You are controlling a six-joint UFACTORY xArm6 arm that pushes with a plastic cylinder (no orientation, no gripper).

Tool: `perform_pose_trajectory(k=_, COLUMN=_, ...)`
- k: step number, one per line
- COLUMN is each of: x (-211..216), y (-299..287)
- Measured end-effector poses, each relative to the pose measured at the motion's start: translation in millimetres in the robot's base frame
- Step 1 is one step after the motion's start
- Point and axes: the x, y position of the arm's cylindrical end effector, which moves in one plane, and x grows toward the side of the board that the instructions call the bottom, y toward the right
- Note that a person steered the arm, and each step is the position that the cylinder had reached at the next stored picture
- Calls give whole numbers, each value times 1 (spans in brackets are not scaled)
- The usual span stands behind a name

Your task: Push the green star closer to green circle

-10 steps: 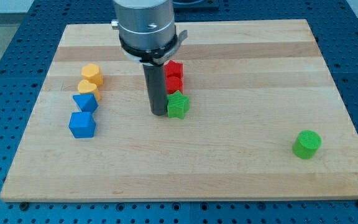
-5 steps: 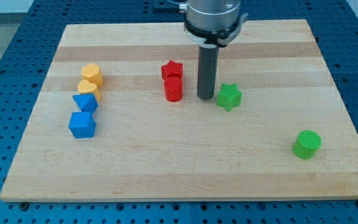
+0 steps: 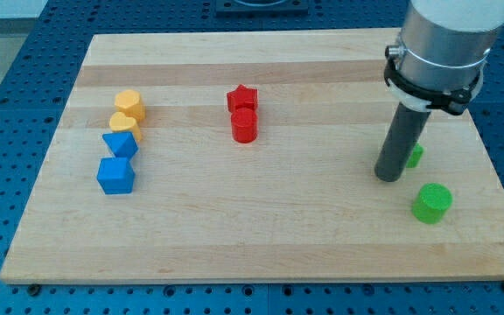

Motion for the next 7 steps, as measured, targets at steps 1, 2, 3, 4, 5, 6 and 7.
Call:
perform_pose_trajectory(k=1, x=-22, y=-31)
perform_pose_trajectory(k=2, x=-83, y=-48)
perform_pose_trajectory(k=3, x=-119, y=1)
perform_pose_trajectory(k=4, x=-115, y=16)
perform_pose_trajectory(k=5, x=-70, y=29)
perform_pose_trajectory(k=6, x=-44, y=33)
perform_pose_trajectory(k=7, x=-24, y=41)
